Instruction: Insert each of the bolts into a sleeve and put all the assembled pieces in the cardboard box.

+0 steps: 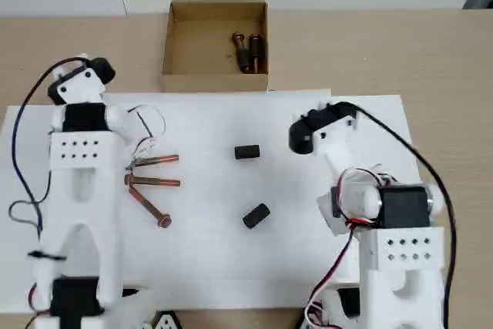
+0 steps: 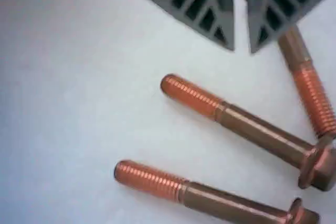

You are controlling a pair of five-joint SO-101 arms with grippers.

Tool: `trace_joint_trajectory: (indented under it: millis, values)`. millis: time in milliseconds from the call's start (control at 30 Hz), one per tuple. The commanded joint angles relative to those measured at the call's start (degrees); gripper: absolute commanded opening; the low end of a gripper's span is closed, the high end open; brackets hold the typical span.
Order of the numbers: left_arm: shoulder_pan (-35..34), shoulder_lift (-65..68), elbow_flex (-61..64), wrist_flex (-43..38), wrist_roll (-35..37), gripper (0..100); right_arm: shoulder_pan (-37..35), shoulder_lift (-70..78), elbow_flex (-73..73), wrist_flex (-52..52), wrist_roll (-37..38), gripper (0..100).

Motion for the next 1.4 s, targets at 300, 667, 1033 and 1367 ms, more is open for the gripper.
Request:
trace_joint_trajectory:
  millis: [300,667,1033,1367]
  values:
    - [-0.1,12.7,-2.4,-11.4,15.1,1,5.0,-1.5,-0.3,0.7,-0.2,0.3]
    - [0.1,13.9,-4.5,-11.8,19.8,13,5.0,-1.6,-0.1,0.7,-0.3,0.3]
    - [-2.4,16.4,-4.5,-13.5,21.4,12,5.0,-1.5,0.0,0.7,-0.3,0.3]
    - [-2.5,20.7,-5.1,-13.4,21.4,12,5.1,-1.4,0.0,0.7,-0.3,0.3]
